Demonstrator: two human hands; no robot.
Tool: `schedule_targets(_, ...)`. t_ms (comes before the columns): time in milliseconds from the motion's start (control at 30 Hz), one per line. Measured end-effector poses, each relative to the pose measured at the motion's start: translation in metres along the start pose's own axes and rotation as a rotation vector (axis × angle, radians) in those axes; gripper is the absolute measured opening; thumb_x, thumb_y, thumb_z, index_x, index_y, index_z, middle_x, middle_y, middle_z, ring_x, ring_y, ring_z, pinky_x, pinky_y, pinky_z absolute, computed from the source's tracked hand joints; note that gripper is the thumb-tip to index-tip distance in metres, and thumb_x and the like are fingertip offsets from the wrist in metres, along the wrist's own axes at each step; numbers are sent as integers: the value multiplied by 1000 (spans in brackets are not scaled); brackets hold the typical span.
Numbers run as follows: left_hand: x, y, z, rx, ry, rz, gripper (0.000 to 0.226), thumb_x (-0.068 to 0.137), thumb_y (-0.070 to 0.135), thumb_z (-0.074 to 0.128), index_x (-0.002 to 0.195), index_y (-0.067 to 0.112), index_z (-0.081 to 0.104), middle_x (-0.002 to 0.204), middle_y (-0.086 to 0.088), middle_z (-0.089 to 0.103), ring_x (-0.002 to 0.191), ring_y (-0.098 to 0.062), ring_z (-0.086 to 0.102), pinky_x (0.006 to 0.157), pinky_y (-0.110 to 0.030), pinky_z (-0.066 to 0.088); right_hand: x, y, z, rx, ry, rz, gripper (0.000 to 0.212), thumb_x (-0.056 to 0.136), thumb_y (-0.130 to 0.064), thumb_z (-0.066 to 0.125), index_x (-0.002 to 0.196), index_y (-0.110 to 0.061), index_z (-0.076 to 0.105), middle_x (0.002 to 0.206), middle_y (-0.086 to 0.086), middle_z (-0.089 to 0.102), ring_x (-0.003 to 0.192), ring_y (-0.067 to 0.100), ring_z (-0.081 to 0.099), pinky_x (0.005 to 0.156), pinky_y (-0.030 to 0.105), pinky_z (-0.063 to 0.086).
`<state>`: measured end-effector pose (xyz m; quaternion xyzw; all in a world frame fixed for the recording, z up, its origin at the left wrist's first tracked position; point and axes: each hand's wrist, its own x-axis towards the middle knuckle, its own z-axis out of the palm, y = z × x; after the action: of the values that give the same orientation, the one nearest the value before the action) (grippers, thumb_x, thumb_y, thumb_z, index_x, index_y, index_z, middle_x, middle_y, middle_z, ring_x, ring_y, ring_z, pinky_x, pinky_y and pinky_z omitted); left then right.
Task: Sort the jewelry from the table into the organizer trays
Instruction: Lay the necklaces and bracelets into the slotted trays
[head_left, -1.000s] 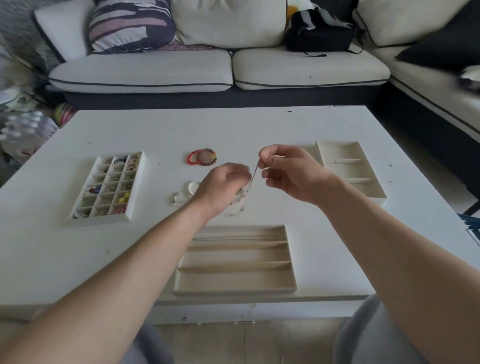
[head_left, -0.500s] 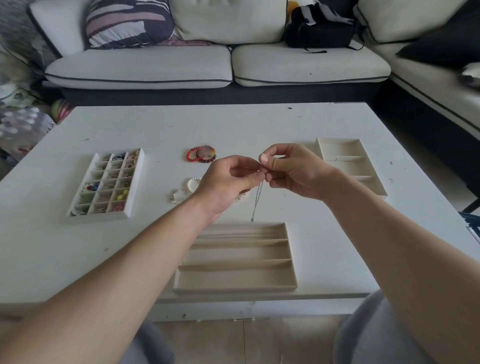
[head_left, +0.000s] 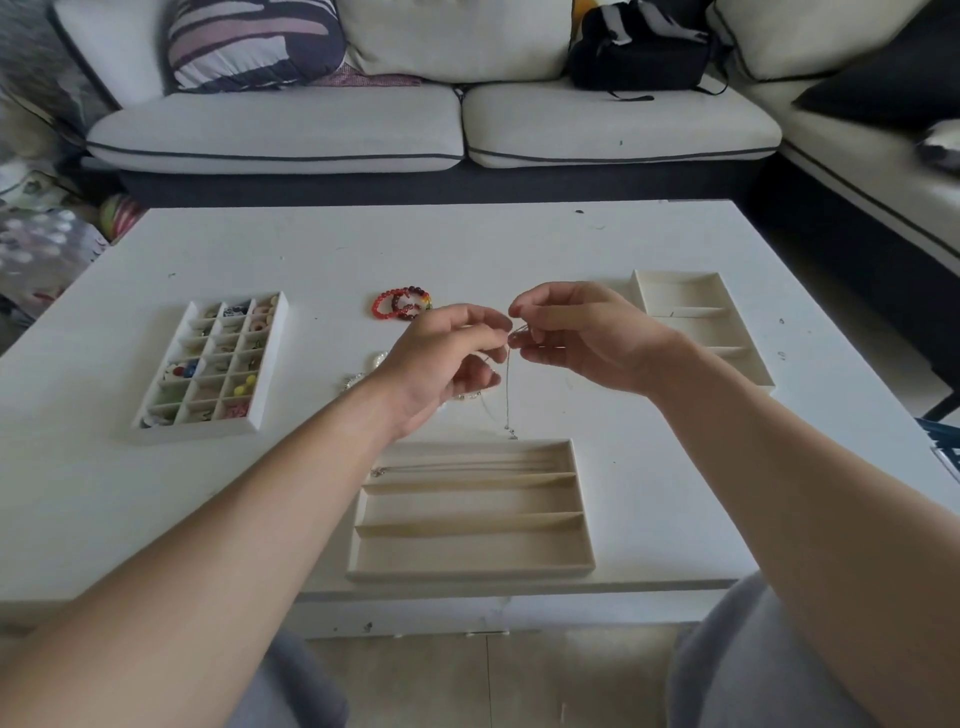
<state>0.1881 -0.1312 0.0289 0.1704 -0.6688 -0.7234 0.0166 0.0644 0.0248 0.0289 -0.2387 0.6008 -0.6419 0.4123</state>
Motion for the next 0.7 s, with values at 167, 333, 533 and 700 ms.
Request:
schedule_targets(167,2,1,-12,258,11,-187,33,94,37,59,72,15,70,59,2,52,47,-12,39,65,-30,51,-1,4,-9,-490,-20,149,18,101,-15,60,96,-6,75,96,15,72,87,15,67,81,26,56)
schedule_targets(333,8,0,-28,-153,16,-265,41,94,39,56,59,18,54,51,3,36,47,-14,33,59,-29,49,-5,7,-16,-266,-114,212,31,106,-21,50,78,-12,61,78,3,57,88,19,65,80,32,51)
schedule_targets(533,10,-2,-41,-573,179,-119,44,94,34,51,53,18,45,47,4,27,48,-15,28,78,-35,54,5,17,-27,133,226,192,37,102,-29,52,66,-18,51,76,-1,57,81,21,64,76,33,47)
schedule_targets(700,10,1,-51,-719,204,14,30,93,28,52,67,16,61,57,5,35,51,-13,35,77,-32,51,7,26,-29,279,390,235,43,94,-37,57,57,-18,46,73,2,59,77,24,65,79,34,47)
